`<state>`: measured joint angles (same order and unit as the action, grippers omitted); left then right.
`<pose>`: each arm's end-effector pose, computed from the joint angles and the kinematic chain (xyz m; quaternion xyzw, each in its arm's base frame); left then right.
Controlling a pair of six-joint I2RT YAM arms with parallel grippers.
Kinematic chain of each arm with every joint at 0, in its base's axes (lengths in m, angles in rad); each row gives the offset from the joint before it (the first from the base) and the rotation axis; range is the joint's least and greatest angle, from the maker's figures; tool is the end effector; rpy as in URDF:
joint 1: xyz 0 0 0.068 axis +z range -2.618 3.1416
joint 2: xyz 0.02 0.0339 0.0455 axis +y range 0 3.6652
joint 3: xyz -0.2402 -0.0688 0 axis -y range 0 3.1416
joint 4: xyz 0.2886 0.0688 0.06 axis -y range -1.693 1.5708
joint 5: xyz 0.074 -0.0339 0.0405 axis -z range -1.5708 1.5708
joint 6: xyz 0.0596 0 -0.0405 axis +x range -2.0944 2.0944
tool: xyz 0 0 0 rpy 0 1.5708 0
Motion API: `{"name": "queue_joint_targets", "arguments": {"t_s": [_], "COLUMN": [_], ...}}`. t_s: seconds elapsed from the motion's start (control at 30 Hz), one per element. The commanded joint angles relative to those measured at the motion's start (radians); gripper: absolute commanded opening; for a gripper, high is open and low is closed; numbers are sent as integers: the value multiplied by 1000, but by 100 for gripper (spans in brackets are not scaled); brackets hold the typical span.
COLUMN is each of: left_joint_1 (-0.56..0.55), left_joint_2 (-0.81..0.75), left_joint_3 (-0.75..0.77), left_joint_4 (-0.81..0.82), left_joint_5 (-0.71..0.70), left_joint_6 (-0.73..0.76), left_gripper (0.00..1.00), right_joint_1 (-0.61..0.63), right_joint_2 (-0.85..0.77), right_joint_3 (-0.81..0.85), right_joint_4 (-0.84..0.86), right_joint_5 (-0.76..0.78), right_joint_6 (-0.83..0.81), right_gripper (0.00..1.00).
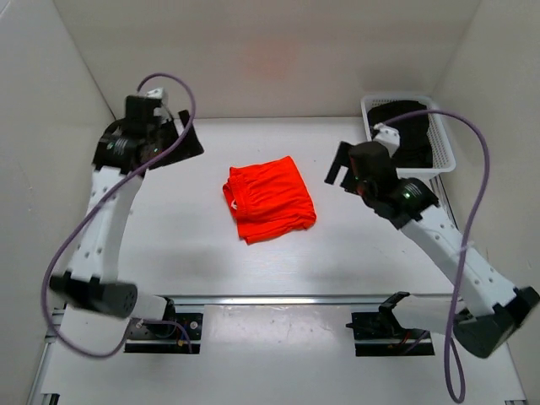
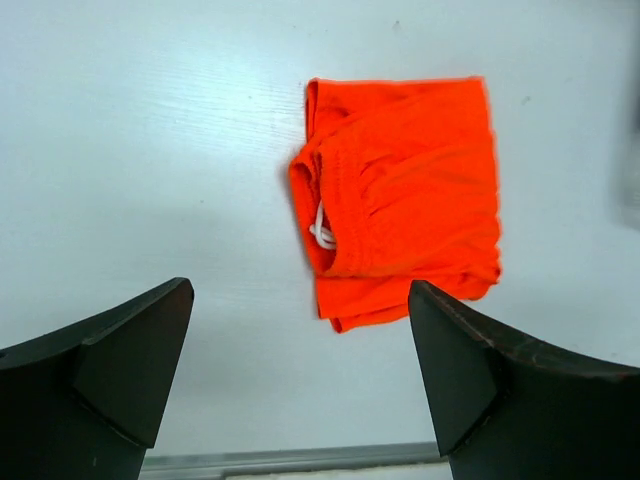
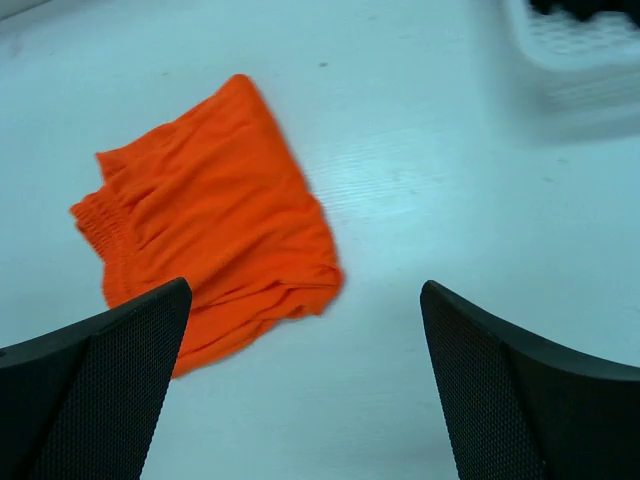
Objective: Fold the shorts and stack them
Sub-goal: Fold the shorts
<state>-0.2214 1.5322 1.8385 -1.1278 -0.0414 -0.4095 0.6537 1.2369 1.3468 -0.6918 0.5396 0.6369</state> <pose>0.3506 -0.0764 0.4000 -0.0949 0.9256 -0.0952 0.3538 0.2775 0.1740 0.3630 0.1194 0.8494 0.0876 0.5065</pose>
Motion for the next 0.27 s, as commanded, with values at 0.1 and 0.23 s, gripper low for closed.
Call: {"name": "queue_joint_targets", "arguments": {"t_s": [0.1, 0.23], "left_joint_1": [10, 10], "left_joint_2": [-358, -507], "left_joint_3": [-368, -495], "left_joint_4": [109, 135], "left_joint_5": [67, 80], "left_joint_6": [-78, -89], "left_gripper": [100, 100], "right_joint_1": [-20, -29], "right_joint_2": [-239, -375], "right_joint_3": [-223, -304], "right_joint_4": [-222, -244], "right_joint_5": [89, 109], "right_joint_6": [92, 106], "right_gripper": [100, 100]}}
